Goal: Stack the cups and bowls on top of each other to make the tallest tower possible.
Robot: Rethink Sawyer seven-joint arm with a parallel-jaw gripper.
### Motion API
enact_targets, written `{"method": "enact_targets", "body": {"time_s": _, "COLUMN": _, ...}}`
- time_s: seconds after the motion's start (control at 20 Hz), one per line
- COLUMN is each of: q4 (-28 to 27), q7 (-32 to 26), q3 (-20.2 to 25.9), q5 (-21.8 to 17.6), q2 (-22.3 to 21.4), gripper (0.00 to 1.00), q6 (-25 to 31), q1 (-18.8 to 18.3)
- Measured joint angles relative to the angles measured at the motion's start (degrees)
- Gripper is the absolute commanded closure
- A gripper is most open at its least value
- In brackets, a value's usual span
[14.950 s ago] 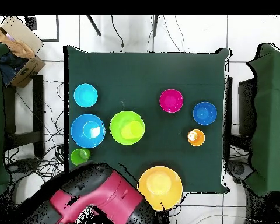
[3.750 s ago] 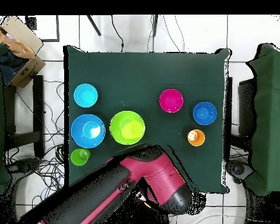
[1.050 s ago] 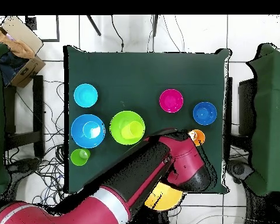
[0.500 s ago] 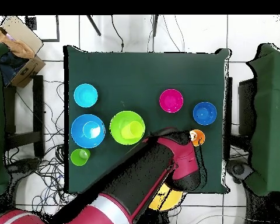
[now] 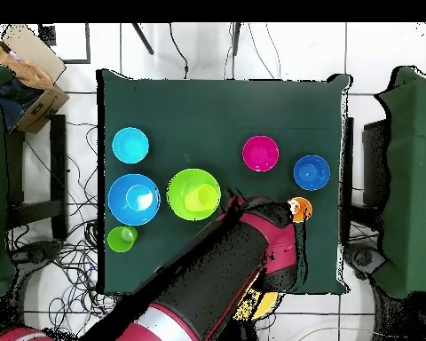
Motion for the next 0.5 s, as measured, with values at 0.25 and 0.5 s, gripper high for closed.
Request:
{"method": "enact_targets", "body": {"time_s": 0.25, "q4": 0.06, "q7": -0.22, "q3": -0.12, "q5": 0.69, "q2": -0.21, "gripper": 0.00, "q6": 0.68, "q1": 0.59}}
{"method": "enact_targets", "body": {"time_s": 0.5, "q4": 0.06, "q7": -0.22, "q3": -1.14, "q5": -3.23, "q2": 0.22, "gripper": 0.00, "q6": 1.03, "q1": 3.71}}
